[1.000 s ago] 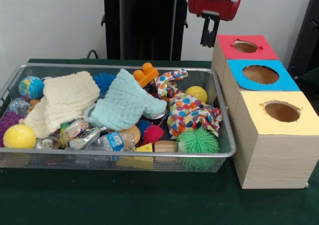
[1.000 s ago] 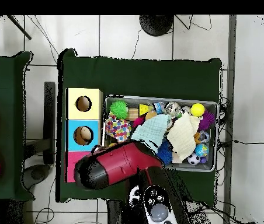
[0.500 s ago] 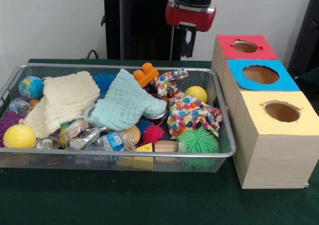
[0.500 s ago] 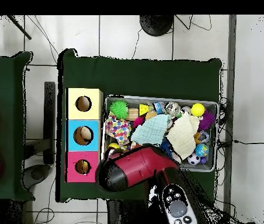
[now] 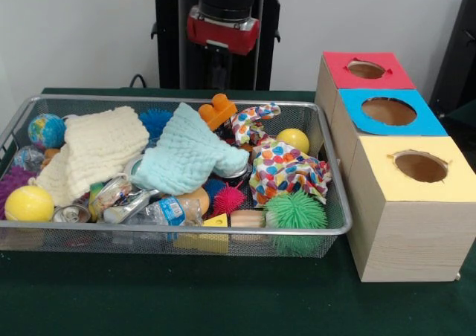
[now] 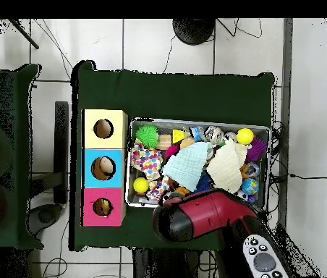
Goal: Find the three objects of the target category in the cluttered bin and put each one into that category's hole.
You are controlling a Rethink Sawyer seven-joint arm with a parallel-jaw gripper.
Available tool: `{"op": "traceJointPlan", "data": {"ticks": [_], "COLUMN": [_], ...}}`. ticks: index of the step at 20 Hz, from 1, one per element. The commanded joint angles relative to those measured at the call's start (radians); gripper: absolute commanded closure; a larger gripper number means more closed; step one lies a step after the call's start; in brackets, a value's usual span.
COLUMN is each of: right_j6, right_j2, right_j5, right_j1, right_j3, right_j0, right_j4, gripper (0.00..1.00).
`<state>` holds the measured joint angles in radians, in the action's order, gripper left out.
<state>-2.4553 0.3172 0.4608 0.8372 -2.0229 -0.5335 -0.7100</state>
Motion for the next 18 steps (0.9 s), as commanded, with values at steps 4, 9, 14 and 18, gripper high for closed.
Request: {"op": "traceJointPlan", "data": {"ticks": [4,9,14,18], "right_j6": [0.234,0.272,0.277,0.297], "right_j2": [0.113,0.144,0.169,0.195], "right_j5": [-0.050,-0.017,0.008,0.035], "right_j1": [-0.076,-0.095,-0.106,-0.108], "right_j3": [-0.043,-0.019,-0.024,-0.028], "right_j0": [-0.111,-0.164,-0.186,-0.210], "right_j4": [-0.123,-0.151,-0.173,-0.170], "gripper": [1.00,1.00,1.00,1.00]}}
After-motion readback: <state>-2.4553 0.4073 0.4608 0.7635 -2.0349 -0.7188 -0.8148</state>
